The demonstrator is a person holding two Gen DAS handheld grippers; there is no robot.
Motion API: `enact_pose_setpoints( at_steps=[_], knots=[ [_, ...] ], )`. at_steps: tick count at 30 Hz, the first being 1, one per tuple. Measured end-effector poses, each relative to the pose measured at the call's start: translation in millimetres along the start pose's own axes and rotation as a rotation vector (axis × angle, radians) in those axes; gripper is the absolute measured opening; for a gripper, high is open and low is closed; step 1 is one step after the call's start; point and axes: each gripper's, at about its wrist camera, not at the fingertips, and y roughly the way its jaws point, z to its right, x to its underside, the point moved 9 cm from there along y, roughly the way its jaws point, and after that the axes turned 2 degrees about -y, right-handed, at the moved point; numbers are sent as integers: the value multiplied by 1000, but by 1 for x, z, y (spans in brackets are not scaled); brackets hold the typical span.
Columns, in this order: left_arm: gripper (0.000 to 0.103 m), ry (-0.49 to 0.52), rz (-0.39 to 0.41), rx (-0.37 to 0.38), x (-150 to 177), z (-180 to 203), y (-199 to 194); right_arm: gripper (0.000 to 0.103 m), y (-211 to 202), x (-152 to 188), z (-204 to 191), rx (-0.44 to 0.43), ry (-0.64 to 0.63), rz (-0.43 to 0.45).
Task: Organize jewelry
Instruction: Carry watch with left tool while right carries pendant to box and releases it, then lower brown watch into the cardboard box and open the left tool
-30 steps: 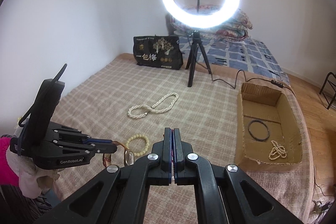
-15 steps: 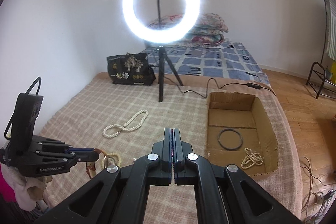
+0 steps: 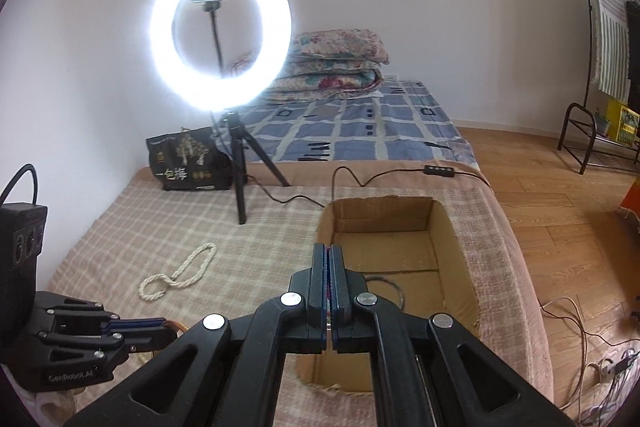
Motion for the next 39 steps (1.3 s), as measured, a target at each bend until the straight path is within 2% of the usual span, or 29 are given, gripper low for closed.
enact_pose_setpoints(
  at_steps=[8,17,32,36,37,38,39],
  knots=[
    [3,1,-14,9,-15,19,32,0,32,-5,34,22,31,-23],
    [3,-1,-11,-22,-33,33,62,0,63,-13,63,42,77,-32],
    [4,-39,-64,-11,-28,35,101,0,97,-3,92,53,164,-74],
    [10,-19,-56,-3,-27,39,100,0,97,-2,97,57,185,-69],
    [10,-11,-49,0,-28,41,99,5,97,-3,98,62,186,-69],
    [15,2,-40,-3,-29,42,97,13,96,-3,99,67,189,-66],
    [25,11,-33,-6,-30,44,96,34,95,-4,99,70,195,-59]
  ],
)
